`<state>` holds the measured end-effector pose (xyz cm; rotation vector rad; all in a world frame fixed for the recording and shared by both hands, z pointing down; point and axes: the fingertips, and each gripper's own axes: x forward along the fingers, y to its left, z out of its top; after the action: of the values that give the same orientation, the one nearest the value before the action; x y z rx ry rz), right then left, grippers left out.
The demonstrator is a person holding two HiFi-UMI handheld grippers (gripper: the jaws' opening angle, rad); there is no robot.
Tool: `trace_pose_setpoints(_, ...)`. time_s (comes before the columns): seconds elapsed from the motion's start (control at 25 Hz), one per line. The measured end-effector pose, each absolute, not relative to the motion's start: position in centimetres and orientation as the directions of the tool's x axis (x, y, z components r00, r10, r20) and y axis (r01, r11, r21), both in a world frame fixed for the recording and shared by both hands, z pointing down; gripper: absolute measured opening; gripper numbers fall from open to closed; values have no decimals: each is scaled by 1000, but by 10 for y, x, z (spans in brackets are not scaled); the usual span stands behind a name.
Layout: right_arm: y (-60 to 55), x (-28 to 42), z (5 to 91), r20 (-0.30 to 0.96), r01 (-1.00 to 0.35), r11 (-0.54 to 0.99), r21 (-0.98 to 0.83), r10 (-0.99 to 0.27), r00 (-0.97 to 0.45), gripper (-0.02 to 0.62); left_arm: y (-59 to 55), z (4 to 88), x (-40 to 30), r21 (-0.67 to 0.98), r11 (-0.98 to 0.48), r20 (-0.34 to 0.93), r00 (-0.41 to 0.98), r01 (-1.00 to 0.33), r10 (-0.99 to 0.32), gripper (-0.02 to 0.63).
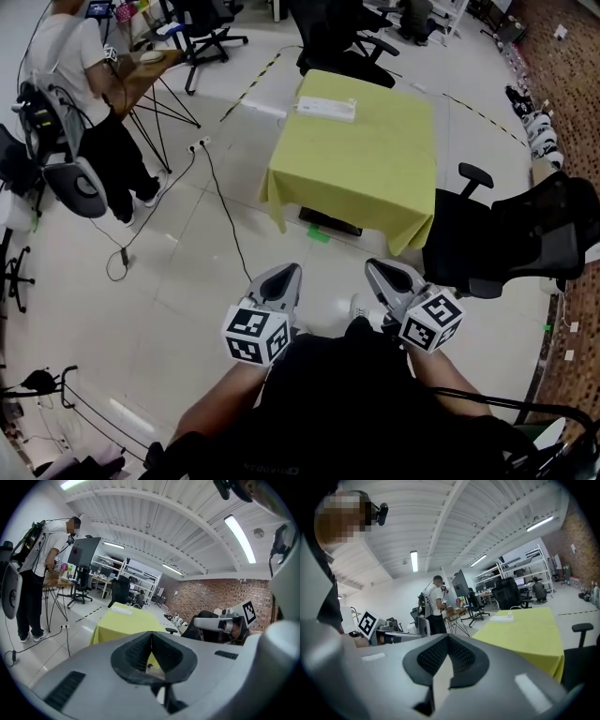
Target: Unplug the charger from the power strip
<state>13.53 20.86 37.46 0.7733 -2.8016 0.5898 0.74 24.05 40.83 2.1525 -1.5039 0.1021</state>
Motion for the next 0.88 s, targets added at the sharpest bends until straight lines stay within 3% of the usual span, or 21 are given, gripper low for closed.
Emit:
trace_pose_setpoints(0.4, 181, 93, 392, 293, -453, 822, -344, -364, -884, 2, 226, 419, -40, 372, -145, 356, 285, -917, -890, 8)
trace_pose_setpoints(0.88, 80, 17, 378, 202, -292, 884, -365, -231, -952, 2, 157, 396, -107, 284, -11, 385, 124, -959, -914, 8)
